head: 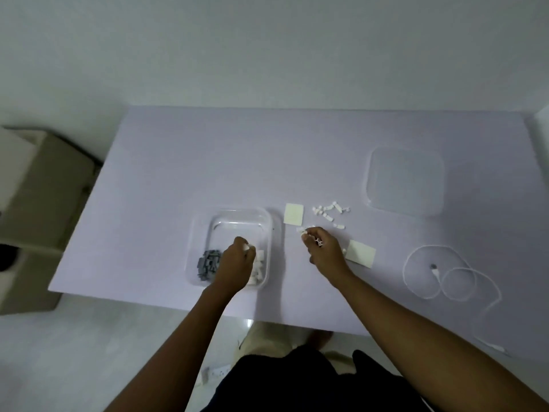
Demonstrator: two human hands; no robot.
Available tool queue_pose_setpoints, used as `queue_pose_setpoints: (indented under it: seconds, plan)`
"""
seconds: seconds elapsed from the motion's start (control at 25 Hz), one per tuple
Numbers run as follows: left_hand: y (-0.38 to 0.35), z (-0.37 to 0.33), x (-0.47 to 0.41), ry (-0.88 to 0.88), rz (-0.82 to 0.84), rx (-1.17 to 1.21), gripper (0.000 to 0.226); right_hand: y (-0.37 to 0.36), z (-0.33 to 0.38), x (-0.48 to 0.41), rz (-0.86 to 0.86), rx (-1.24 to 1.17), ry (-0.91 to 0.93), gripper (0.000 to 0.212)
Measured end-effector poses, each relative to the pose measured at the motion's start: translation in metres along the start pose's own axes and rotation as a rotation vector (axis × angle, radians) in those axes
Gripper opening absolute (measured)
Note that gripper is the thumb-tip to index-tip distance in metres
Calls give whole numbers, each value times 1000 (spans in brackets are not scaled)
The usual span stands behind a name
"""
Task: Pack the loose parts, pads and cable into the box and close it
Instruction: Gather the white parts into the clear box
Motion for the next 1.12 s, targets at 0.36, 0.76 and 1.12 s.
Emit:
queue_pose_setpoints:
  seconds: [0.36,0.76,1.12]
  plan:
    - [-44,36,-24,-89,368,-258,35,-79,41,-28,112,277,129,6]
    - [3,46,-38,-241,459,-90,38,-118,47,-32,109,608,188,17]
    - [115,103,-96,-224,-187,-10,42,-193,-11,-23,589,1114,51,24]
Point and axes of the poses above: each hand's wrist, its own x-axis away from the middle knuckle, its own y-axis out of the back of the hand, z = x × y, the point moved 8 cm from there along -x, towards the middle knuckle, and after that the axes turned 8 degrees about y, right-handed, at the moved point
